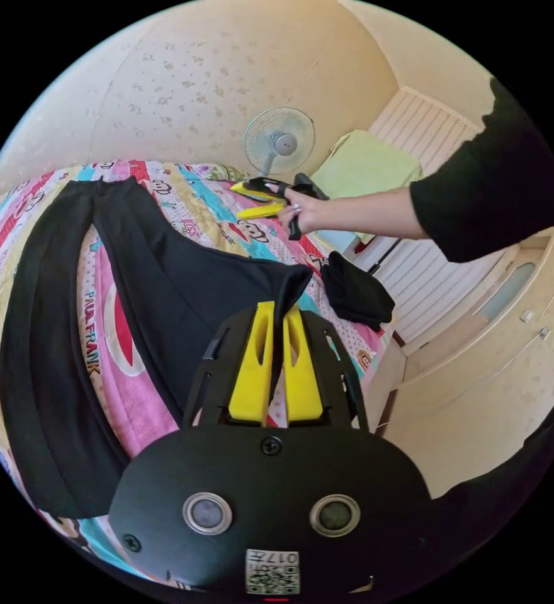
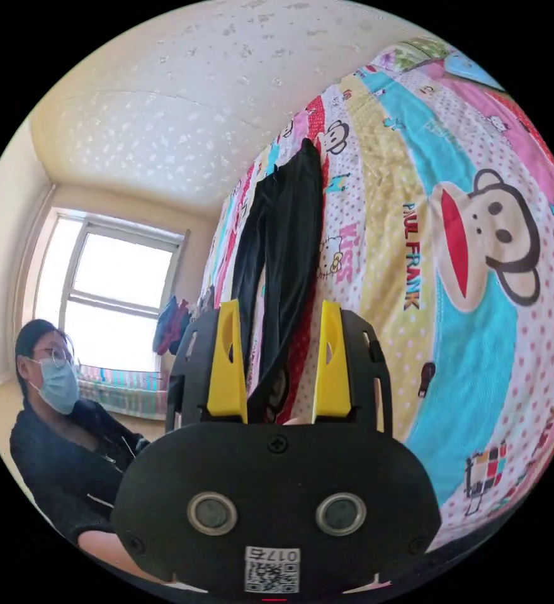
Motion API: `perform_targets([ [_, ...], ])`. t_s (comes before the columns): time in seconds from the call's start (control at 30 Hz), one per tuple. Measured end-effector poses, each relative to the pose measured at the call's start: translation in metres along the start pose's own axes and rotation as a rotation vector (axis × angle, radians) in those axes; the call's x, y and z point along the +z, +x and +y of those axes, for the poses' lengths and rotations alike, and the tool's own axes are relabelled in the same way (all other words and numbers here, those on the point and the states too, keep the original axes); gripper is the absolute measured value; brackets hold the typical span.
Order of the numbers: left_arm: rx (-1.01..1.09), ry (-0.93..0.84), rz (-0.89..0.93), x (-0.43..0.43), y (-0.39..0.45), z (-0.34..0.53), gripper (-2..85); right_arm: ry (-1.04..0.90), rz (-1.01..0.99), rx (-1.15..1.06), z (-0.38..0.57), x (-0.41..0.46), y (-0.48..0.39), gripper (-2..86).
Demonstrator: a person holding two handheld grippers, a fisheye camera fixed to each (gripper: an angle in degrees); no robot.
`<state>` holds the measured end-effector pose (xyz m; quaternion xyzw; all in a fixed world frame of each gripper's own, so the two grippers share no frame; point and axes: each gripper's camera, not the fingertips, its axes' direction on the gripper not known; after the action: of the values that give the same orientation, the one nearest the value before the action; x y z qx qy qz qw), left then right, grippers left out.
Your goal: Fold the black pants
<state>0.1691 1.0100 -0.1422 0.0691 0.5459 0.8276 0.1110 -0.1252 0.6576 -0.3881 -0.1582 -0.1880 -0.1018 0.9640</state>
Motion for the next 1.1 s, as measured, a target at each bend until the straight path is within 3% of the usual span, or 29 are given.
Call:
perform_targets([
  [0.13,-0.098,0.075,0.054,-0.026,-0.032,0.021,0.4,0.082,-0.021,0.146,-0.095,0.058,0.037,17.1],
  [0.37,-0.218,0.184,0.116,-0.043,-0.088,0.067,0.4,0.055,0.181,0.035,-0.181,0.187,-0.009,15.5],
  [0.5,-0.244,0.199,0.151,-0.041,-0.109,0.091,0.3,0.171,0.265,0.064,-0.195,0.215,-0.031,11.9],
  [0.7,-0.279,0.229,0.19,-0.051,-0.147,0.109,0.4,0.28,0.237,0.13,-0.201,0.233,-0.06,3.5],
  [0.9,-0.496,0.299,0.291,-0.08,-0.204,0.151,0.9,0.284,0.358,-0.062,-0.217,0.267,-0.154,2.4],
  [1.1,-0.808,0.449,0.324,-0.116,-0.263,0.241,4.3,0.159,0.377,-0.252,-0.244,0.368,-0.254,2.1],
])
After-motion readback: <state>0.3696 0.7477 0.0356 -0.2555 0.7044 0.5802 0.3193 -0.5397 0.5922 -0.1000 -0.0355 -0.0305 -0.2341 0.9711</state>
